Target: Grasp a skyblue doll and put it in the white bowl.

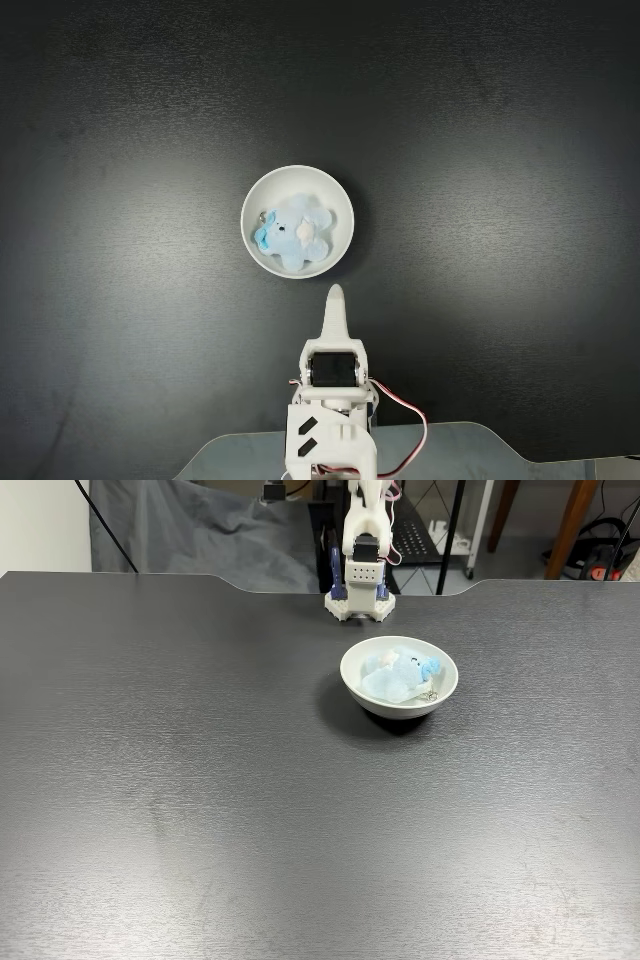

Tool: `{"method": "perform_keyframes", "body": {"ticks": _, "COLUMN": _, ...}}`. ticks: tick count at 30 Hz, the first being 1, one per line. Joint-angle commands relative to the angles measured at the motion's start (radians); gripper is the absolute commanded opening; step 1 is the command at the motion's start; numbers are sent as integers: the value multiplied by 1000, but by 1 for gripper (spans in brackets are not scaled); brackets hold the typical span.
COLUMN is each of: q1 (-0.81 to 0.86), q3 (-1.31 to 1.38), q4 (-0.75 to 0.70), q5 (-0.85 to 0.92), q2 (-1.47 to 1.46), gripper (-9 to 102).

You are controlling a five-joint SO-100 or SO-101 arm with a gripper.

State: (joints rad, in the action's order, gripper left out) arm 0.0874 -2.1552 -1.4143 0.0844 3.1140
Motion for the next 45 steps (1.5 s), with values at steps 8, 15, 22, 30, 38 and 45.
{"method": "perform_keyframes", "body": {"ticks": 8, "q1": -5, "q3": -454, "q4": 38, "q5": -9, "q2": 222, "gripper": -1}}
{"method": "perform_keyframes", "body": {"ticks": 15, "q1": -5, "q3": -693, "q4": 126, "q5": -9, "q2": 222, "gripper": -1}}
{"method": "perform_keyframes", "body": {"ticks": 22, "q1": -5, "q3": -788, "q4": 193, "q5": -9, "q2": 222, "gripper": -1}}
{"method": "perform_keyframes", "body": {"ticks": 30, "q1": -5, "q3": -788, "q4": 196, "q5": -9, "q2": 222, "gripper": -1}}
{"method": "perform_keyframes", "body": {"ticks": 38, "q1": -5, "q3": -788, "q4": 196, "q5": -9, "q2": 222, "gripper": -1}}
{"method": "perform_keyframes", "body": {"ticks": 45, "q1": -5, "q3": -788, "q4": 196, "q5": -9, "q2": 222, "gripper": -1}}
